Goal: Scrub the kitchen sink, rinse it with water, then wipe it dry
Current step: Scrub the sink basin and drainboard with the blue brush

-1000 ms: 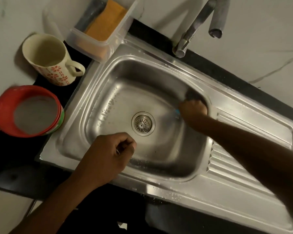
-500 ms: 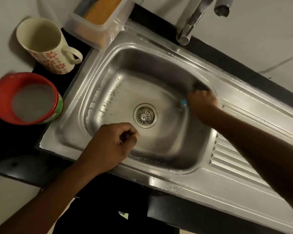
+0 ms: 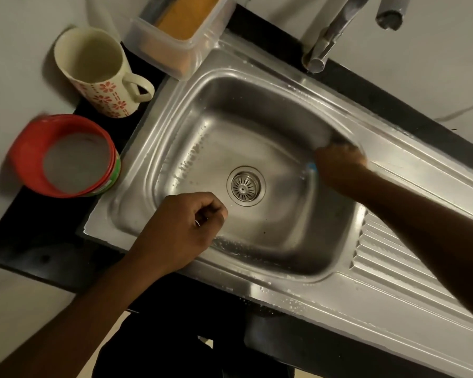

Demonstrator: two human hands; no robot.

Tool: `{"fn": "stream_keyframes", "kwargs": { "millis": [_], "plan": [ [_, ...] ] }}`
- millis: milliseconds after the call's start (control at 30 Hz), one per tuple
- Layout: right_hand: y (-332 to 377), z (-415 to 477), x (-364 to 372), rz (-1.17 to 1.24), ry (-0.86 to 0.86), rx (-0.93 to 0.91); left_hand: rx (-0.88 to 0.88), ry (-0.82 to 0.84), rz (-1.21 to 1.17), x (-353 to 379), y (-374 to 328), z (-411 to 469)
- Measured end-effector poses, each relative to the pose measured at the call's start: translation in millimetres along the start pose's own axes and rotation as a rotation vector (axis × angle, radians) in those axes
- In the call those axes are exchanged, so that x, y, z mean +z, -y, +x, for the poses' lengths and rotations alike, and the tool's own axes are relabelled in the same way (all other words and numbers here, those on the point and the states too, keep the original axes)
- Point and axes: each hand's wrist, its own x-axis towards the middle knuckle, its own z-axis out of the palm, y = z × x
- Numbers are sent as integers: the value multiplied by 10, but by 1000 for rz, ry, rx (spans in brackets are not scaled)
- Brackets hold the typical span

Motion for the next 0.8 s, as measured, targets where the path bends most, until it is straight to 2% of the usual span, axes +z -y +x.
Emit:
{"fn": "stream_keyframes", "kwargs": {
  "millis": [100, 233, 400, 433, 533, 600, 667, 800],
  "plan": [
    [191, 31, 169, 55, 83, -22, 5, -14, 9, -59, 41, -12],
    [164, -174, 200, 27, 111, -75, 1, -25, 8, -140, 51, -38],
    [-114, -225, 28, 65, 307, -102, 14, -41, 5, -160, 27, -18],
    [-161, -159, -7, 112, 285, -86, 18, -46, 9, -152, 33, -12],
    [-180, 12, -56, 138, 49, -7, 17, -39, 23, -115, 43, -16],
    [-135, 30, 5, 118, 0, -14, 11, -35, 30, -92, 42, -35],
    [-100, -70, 141, 107, 54, -65, 6, -34, 35, -74, 31, -58],
    [12, -574, 257, 112, 276, -175, 12, -27, 53, -72, -40, -110]
  ]
}}
